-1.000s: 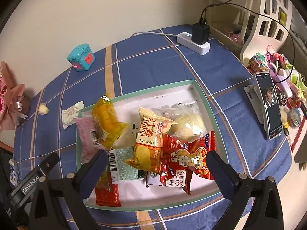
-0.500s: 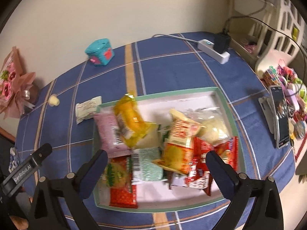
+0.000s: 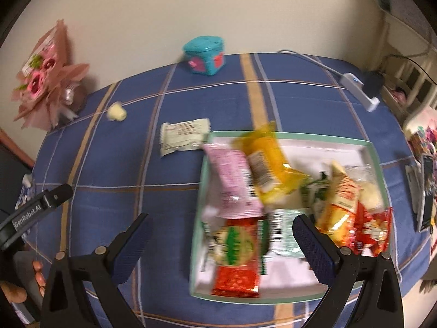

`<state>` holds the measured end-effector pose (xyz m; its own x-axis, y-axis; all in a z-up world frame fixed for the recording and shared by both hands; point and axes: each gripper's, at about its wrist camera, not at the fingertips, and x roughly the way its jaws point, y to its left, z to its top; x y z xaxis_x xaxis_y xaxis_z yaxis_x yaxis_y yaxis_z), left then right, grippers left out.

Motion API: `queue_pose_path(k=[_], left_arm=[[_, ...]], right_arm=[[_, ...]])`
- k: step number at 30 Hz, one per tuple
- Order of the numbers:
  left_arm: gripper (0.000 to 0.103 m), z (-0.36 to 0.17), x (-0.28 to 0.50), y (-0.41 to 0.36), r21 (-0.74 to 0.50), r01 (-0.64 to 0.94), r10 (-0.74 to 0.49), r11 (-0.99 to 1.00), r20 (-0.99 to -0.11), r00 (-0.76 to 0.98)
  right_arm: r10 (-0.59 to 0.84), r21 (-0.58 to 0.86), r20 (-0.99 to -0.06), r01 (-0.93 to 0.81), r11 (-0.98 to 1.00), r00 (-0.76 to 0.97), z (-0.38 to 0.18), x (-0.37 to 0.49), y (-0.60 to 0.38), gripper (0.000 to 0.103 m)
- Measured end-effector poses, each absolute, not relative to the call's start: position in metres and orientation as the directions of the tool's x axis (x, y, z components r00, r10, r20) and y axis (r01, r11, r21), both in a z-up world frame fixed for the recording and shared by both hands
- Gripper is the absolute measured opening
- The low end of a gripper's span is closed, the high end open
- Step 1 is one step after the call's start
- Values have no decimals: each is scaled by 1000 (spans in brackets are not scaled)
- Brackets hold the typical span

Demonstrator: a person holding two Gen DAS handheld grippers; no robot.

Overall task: Organize snacks
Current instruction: 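Move both tools away from the tray toward the pudding cup and white pack, then grasp the yellow pudding cup with the left gripper while the right grasps the white pack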

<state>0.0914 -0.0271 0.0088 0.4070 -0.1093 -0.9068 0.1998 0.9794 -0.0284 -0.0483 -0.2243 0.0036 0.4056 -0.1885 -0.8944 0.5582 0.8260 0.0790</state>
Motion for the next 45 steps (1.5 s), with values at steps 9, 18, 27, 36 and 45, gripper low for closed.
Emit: queue_pose_path(k=[9,18,27,36,45], left_arm=[[103,-1,105,-10,-79,175,-139,981,-919,369],[103,-14,118,-12,-121,185,-176,975,-931,320],[103,-22,137,-23,-135,201,-191,970,-937,293],[102,-19,170,-38,-125,283,-207,951,-936,285],[102,-5,210,-64,-66,404,-205,913,-927,313]], right_arm=[[-159,83,-902,522,849,401,-8,-24,-206,103],[-129,114,-908,530,840,400,-17,-7,-215,103],[-105,135,-916,544,828,387,-23,16,-229,103],[-82,148,-916,519,842,394,-13,56,-244,103],[-62,135,-930,495,858,363,-20,101,-256,103]])
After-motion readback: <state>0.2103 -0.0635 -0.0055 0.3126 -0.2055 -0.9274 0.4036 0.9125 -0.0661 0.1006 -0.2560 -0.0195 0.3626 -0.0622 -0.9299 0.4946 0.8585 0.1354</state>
